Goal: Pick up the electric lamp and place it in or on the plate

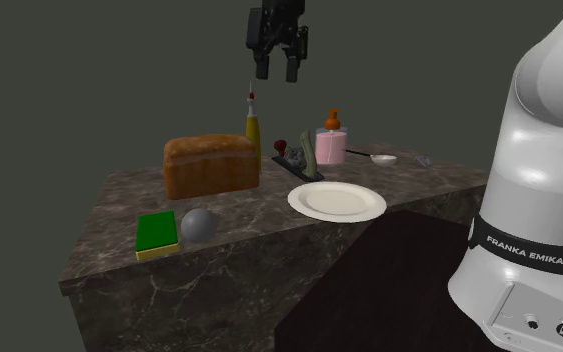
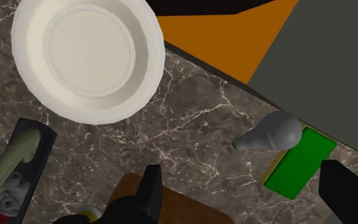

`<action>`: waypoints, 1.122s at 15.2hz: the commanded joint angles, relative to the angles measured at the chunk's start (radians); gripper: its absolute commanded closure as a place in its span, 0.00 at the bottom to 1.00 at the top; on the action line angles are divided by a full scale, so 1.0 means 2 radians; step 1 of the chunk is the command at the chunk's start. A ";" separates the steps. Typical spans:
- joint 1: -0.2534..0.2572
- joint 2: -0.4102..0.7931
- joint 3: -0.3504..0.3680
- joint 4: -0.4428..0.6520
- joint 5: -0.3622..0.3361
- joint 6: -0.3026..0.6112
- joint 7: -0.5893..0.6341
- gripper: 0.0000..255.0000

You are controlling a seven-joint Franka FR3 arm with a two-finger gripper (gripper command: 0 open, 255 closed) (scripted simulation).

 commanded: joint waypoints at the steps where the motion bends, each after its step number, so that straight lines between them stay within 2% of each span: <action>1: 0.005 0.036 0.006 0.003 0.007 0.037 0.003 0.00; 9: 0.019 0.181 0.020 0.037 0.025 0.159 0.000 0.00; 17: 0.031 0.335 0.032 0.116 0.036 0.246 -0.002 0.00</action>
